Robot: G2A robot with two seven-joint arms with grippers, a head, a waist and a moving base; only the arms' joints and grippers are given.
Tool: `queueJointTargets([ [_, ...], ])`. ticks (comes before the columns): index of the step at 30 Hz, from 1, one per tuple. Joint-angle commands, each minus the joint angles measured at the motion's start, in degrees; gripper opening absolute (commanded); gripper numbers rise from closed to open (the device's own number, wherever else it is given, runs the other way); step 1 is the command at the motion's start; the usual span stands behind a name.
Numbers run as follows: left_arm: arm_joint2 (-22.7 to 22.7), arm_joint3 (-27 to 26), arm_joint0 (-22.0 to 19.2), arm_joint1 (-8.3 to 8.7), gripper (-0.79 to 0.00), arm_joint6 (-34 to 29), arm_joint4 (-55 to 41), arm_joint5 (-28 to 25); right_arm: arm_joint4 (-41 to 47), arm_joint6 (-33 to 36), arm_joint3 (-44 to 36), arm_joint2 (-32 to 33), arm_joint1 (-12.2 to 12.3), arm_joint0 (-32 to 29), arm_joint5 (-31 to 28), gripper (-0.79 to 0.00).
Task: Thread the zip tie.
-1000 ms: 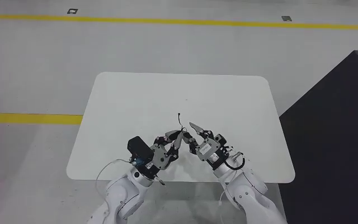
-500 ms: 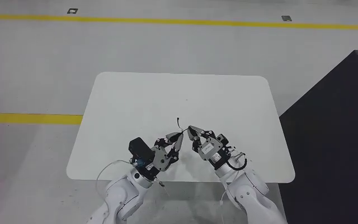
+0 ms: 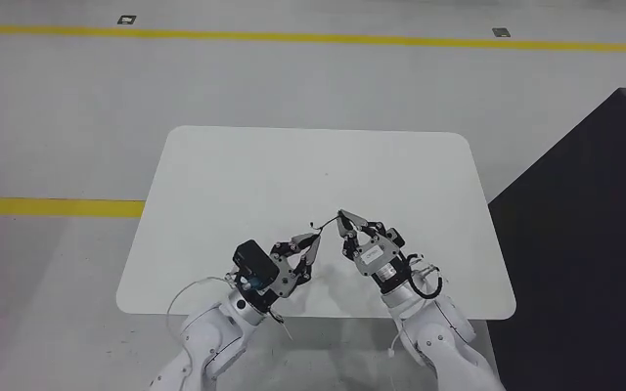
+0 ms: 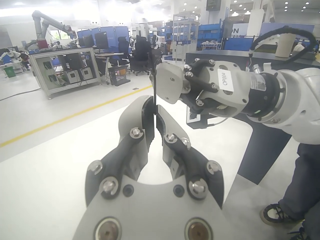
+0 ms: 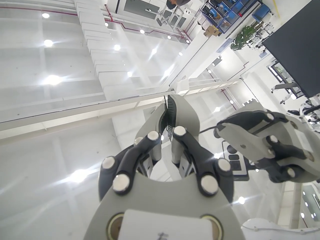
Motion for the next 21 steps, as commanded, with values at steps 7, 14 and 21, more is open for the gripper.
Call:
queueJointTargets([
  [7,-0.4,1.9,-0.8,0.23,-0.785,0.0,4.1,1.3,0.7,0.8,-0.8,0.3,-0.2,-0.3,-0.5,-0.785],
  [14,-0.6,3.9,-1.2,0.27,-0.785,0.3,4.1,2.1,1.3,2.1,-1.4,1.0,-0.2,-0.9,-0.9,-0.785],
  [21,-1.0,5.1,-0.8,0.41,-0.785,0.4,4.1,2.5,1.6,3.4,-1.8,1.8,-0.3,-1.6,-1.2,-0.785],
])
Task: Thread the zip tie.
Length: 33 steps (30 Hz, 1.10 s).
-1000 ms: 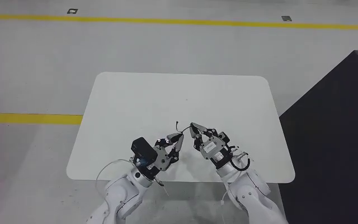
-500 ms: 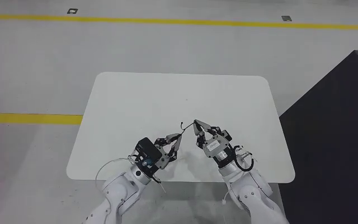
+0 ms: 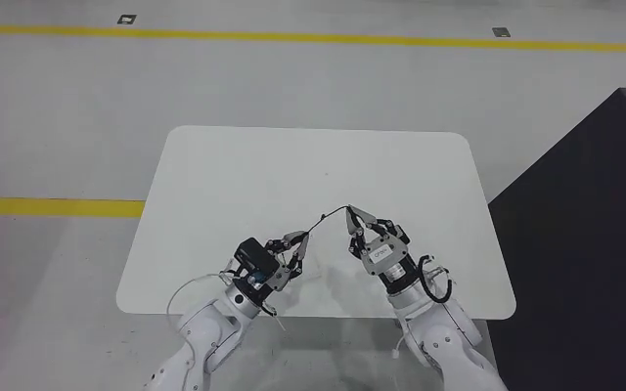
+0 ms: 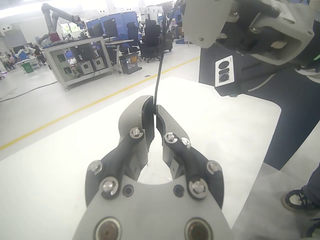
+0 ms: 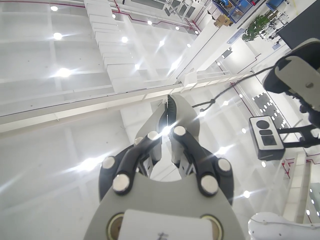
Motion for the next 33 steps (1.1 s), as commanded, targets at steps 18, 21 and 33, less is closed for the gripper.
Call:
queueJointTargets([
  [18,-1.4,-0.6,0.6,0.26,-0.785,2.9,-2.1,0.5,0.8,1.9,-0.6,1.0,-0.2,-0.9,-0.7,-0.785],
  [21,-1.3,-1.4,1.2,0.23,-0.785,4.1,-3.8,0.0,0.9,1.3,0.0,0.9,-0.3,-0.7,-0.3,-0.785],
  [33,-2.0,-2.6,1.5,0.06,0.000,6.8,-8.0,1.7,0.7,1.3,0.0,1.3,-0.5,-0.5,-0.5,-0.785],
])
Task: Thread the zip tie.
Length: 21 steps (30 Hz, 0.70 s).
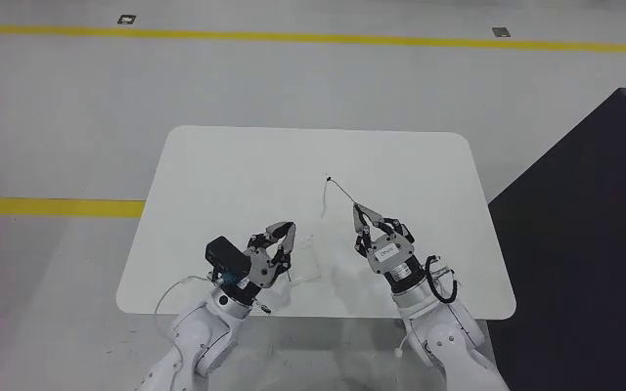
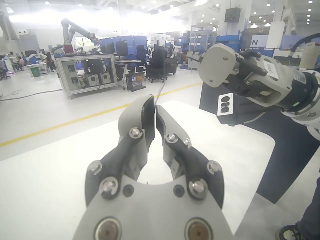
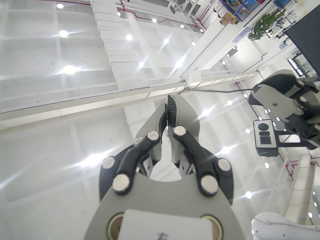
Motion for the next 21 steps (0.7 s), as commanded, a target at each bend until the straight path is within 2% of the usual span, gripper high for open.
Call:
queueJointTargets([
  [1,0.1,0.2,0.0,-0.09,0.000,0.8,-0.7,0.6,0.1,0.1,-0.1,0.0,0.0,0.0,-0.1,-0.785],
  [6,-0.1,0.6,-0.2,-0.31,0.000,3.0,-3.5,1.4,0.3,0.5,0.0,0.2,-0.1,-0.1,-0.2,-0.785],
  [14,-1.4,-0.7,-0.3,-0.79,0.000,4.4,-15.2,0.8,0.5,1.0,-0.6,0.8,0.0,-1.1,1.3,-0.785],
  [21,-1.9,-1.6,0.1,-0.75,0.000,4.7,-14.9,0.0,0.6,1.2,-0.8,0.9,0.0,-1.1,1.9,-0.785],
])
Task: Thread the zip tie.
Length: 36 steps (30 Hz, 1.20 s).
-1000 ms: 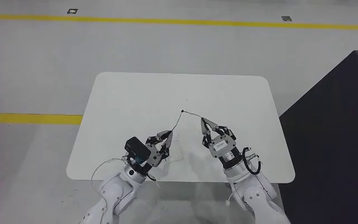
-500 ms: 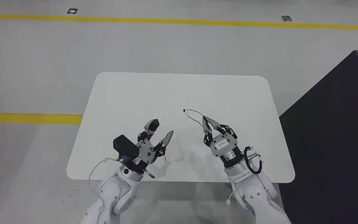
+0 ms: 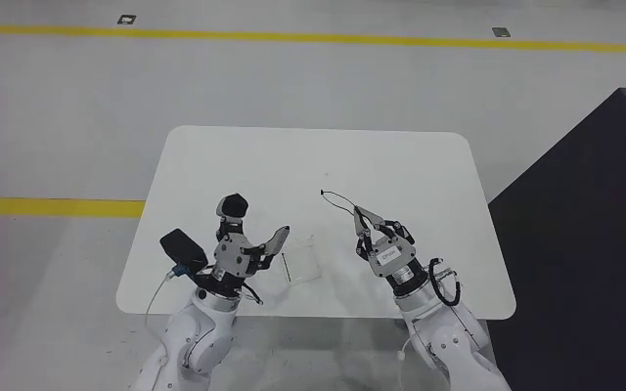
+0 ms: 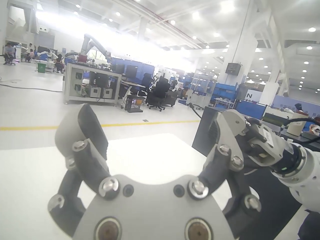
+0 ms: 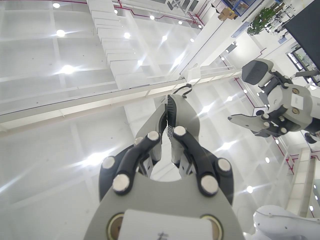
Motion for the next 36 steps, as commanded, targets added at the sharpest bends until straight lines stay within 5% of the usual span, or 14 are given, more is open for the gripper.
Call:
queueJointTargets([
  [1,0.0,0.0,0.0,0.00,0.000,0.0,0.0,0.0,0.0,0.0,0.0,0.0,0.0,0.0,0.0,-0.785],
  [18,0.0,0.0,0.0,0.00,0.000,0.0,0.0,0.0,-1.1,0.7,-0.6,0.1,0.1,0.3,0.6,-0.785],
  [23,-0.2,-0.1,0.0,-0.04,0.000,0.1,-0.4,0.7,-9.1,8.8,-1.7,1.2,0.9,-0.4,3.0,-0.785],
  [30,-3.0,-0.3,0.1,-0.81,0.000,2.0,-9.6,9.1,-14.5,26.2,-3.7,4.7,2.4,-3.2,7.8,-0.785],
  [36,-3.4,-0.7,-0.3,-1.04,0.000,-0.2,-11.8,9.4,-12.6,29.4,-4.6,6.3,2.8,-3.9,8.8,-0.785],
])
